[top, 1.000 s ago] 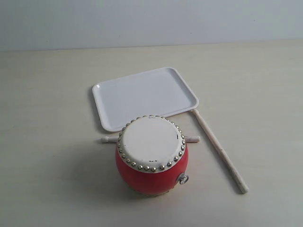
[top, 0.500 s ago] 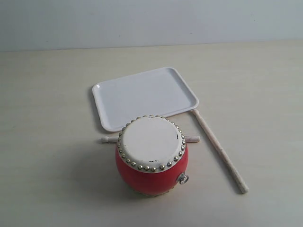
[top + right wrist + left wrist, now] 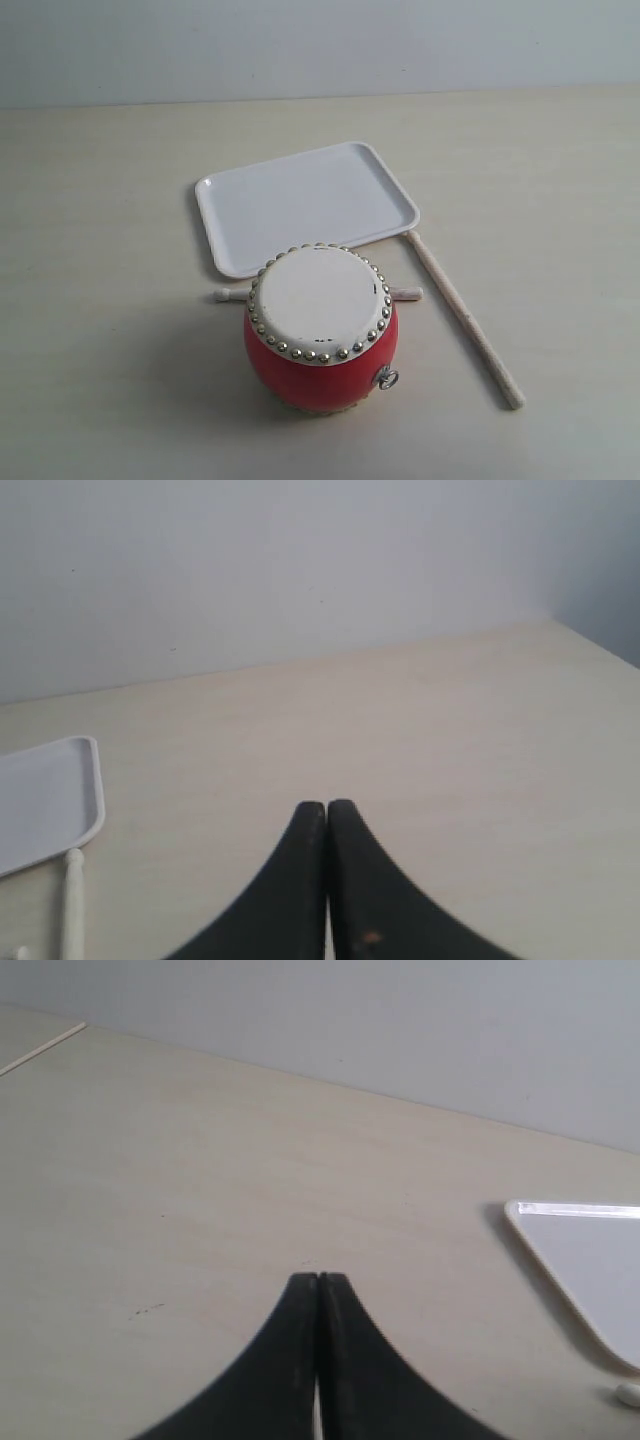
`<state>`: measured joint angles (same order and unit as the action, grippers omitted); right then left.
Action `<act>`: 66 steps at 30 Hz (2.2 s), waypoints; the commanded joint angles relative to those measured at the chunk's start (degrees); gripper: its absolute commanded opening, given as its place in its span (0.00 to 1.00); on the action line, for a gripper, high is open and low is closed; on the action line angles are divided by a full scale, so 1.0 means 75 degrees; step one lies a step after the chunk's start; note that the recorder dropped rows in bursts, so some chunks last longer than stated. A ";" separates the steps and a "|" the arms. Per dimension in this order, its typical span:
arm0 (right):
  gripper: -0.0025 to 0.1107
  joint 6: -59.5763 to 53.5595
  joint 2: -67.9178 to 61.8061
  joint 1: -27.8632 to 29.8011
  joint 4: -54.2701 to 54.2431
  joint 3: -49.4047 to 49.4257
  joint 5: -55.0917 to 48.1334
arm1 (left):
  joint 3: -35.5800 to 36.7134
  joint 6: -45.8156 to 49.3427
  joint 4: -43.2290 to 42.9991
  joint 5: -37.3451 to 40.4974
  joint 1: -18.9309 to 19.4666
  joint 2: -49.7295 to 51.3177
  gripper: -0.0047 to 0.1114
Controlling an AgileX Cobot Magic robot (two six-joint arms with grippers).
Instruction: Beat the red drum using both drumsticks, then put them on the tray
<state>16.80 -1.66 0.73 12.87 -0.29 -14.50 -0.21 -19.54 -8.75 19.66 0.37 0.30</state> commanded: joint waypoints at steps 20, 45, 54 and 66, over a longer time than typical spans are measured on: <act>0.02 0.0398 0.0025 -0.0016 0.1124 -0.0431 0.7078 | 0.0029 -0.0055 -0.0029 -0.0044 -0.0042 -0.0040 0.04; 0.02 -0.1720 -0.8549 -0.0016 -0.1160 -0.6384 -0.0872 | 0.0029 -0.0033 -0.0026 -0.0033 -0.0042 -0.0040 0.04; 0.02 -0.7756 -1.0814 -0.0016 -0.4863 -0.8114 -0.5200 | 0.0029 -0.0037 -0.0062 -0.0033 -0.0042 -0.0040 0.04; 0.02 -1.0878 -1.2791 -0.2109 -0.4075 -0.9601 -0.7128 | 0.0029 -0.0037 -0.0062 -0.0033 -0.0042 -0.0040 0.04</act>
<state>-63.48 -95.38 -10.82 -23.18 -70.47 -65.66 -0.21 -19.54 -8.75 19.66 0.37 0.30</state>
